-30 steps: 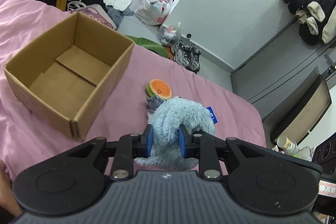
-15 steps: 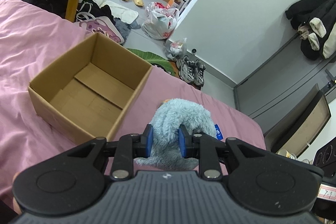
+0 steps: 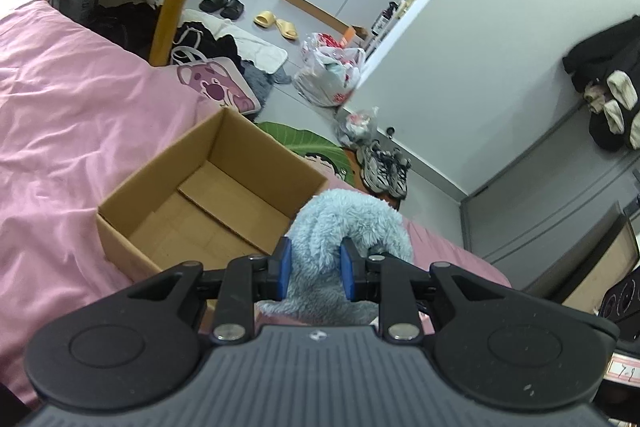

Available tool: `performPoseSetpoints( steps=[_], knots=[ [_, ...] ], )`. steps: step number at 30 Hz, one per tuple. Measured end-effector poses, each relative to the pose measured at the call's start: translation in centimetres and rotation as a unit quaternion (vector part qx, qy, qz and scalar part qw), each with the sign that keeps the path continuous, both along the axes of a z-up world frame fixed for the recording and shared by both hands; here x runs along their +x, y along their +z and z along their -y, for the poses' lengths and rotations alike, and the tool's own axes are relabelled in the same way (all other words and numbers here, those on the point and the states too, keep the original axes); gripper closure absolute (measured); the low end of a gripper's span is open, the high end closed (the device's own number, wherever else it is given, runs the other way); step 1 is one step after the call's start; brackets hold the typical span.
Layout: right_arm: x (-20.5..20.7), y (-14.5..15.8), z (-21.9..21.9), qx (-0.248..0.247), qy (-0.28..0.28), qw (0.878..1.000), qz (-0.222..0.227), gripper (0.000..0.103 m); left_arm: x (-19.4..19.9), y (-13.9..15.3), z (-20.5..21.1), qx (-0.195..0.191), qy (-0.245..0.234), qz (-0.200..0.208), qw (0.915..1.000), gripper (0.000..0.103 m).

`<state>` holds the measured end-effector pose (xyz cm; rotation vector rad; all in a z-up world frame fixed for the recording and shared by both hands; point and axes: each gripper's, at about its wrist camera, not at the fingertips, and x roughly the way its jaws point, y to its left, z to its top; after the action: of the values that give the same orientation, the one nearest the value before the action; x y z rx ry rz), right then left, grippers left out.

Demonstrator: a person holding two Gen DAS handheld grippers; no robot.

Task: Organize soft objects
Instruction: 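Carry the grey plush with the right gripper over the cardboard box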

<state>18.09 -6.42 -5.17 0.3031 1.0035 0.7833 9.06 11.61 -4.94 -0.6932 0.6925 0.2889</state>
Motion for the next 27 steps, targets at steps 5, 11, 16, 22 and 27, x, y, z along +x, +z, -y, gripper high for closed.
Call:
performPoseSetpoints(
  steps=[5,11,16,22,27],
  knots=[
    [0.8,-0.1,-1.3,-0.001,0.010,1.000,-0.003,0.083,0.5,-0.1,-1.1,-0.001,0.024,0.001,0.9997,0.079],
    [2.1,-0.6,-3.0,-0.003,0.018,1.000,-0.008,0.083,1.6,-1.0,-2.5,-0.009,0.056,-0.001,0.9984,0.079],
    [3.3,-1.2,-4.4,-0.002,0.024,1.000,-0.013,0.083,2.5,-1.7,-3.9,-0.022,0.089,0.001,0.9958,0.079],
    [4.8,-2.5,-6.1,-0.007,0.026,0.999,-0.023,0.083,3.7,-3.0,-5.5,-0.036,0.123,-0.004,0.9918,0.079],
    [6.0,-3.8,-7.2,-0.016,0.027,0.999,-0.033,0.083,4.9,-4.4,-6.5,-0.048,0.141,-0.015,0.9888,0.078]
  ],
)
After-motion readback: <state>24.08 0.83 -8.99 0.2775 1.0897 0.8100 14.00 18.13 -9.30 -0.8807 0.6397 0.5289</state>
